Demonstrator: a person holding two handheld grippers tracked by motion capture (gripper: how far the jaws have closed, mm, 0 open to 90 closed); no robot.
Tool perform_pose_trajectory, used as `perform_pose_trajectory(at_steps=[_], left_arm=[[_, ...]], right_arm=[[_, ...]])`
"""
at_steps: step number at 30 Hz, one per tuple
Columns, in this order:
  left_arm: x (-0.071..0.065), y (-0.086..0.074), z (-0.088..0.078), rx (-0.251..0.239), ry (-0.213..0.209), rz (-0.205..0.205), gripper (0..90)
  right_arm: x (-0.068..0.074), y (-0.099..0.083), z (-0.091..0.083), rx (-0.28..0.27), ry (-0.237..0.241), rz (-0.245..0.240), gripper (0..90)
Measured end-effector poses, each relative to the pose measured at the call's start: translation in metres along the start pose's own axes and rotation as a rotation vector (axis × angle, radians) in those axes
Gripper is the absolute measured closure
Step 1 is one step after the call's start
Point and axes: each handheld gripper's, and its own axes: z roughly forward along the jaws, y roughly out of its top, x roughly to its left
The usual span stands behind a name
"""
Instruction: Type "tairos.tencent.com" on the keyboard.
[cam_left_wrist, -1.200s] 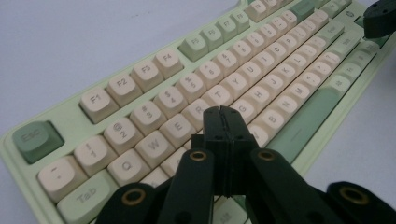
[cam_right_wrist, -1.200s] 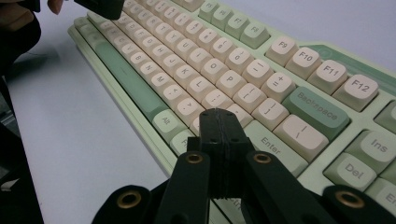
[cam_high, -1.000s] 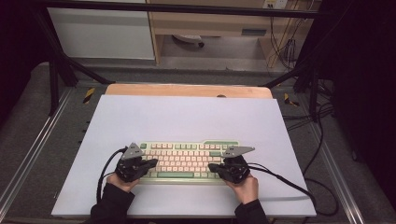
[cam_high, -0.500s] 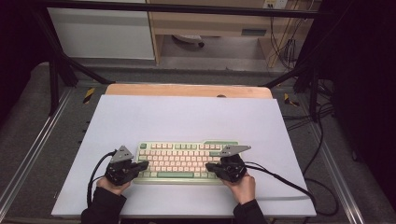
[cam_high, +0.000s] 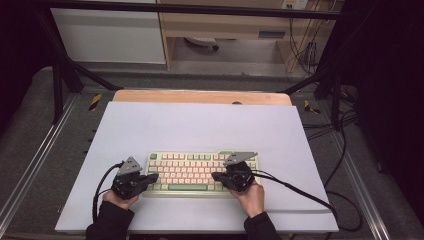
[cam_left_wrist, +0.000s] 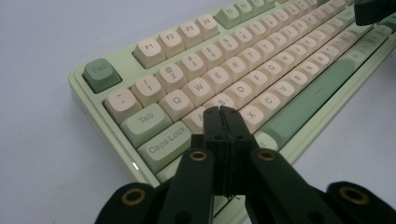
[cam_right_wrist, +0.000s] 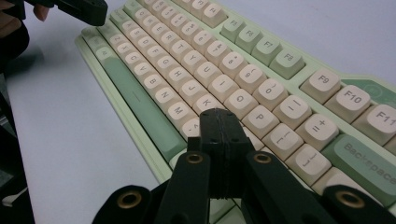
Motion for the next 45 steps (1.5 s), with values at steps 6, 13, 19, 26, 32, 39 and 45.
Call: perform_pose_trajectory(at_steps=[6, 13, 19, 26, 32, 39, 45], left_arm=[[0.000, 0.000, 0.001, 0.001, -0.005, 0.005, 89.5], [-0.001, 0.000, 0.003, 0.009, -0.007, 0.010, 89.5], [-0.001, -0.001, 0.003, 0.008, -0.007, 0.008, 89.5], [-0.001, 0.000, 0.003, 0.007, -0.007, 0.008, 89.5], [-0.002, 0.001, 0.003, 0.002, -0.010, 0.008, 89.6], [-0.006, 0.003, 0.004, 0.000, -0.016, 0.014, 89.5], [-0.010, 0.007, 0.007, -0.003, -0.022, 0.023, 89.5]], right_arm=[[0.001, -0.002, 0.007, 0.008, 0.002, 0.002, 90.0], [0.001, -0.005, 0.012, 0.026, 0.002, 0.000, 90.0], [0.001, -0.006, 0.014, 0.036, -0.001, -0.005, 90.0], [0.001, -0.008, 0.017, 0.044, -0.003, -0.014, 90.0], [0.002, -0.005, 0.010, 0.031, -0.006, -0.009, 90.0], [-0.002, -0.005, -0.001, 0.011, -0.020, -0.011, 90.0], [-0.007, -0.008, -0.007, 0.002, -0.028, 0.002, 90.0]])
